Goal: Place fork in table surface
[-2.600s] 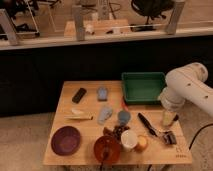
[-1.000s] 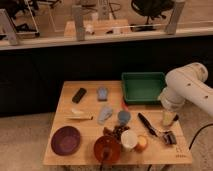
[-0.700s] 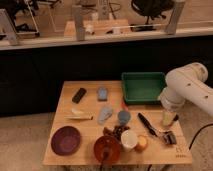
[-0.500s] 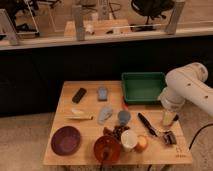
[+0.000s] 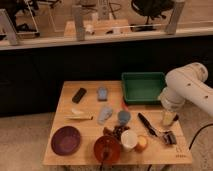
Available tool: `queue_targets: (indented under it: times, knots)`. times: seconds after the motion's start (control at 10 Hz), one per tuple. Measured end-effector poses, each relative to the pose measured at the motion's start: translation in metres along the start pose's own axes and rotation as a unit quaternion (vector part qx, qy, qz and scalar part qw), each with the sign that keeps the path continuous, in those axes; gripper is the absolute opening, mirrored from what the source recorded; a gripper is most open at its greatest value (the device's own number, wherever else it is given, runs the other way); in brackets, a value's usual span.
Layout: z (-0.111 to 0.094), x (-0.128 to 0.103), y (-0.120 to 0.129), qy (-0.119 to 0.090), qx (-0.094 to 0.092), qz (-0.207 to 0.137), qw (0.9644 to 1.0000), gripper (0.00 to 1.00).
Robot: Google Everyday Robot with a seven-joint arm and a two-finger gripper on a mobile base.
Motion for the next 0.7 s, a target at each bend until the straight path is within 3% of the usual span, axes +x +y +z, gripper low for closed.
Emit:
queue_targets:
  times: [0.6,0.7]
  knots:
    - [-0.0001,0.0001,0.0001,0.000,0.000,0.000,1.0000,0.80]
    - [-0.0004,-0.0022,0.0012,-0.011,0.000,-0.013,0.9999,0.80]
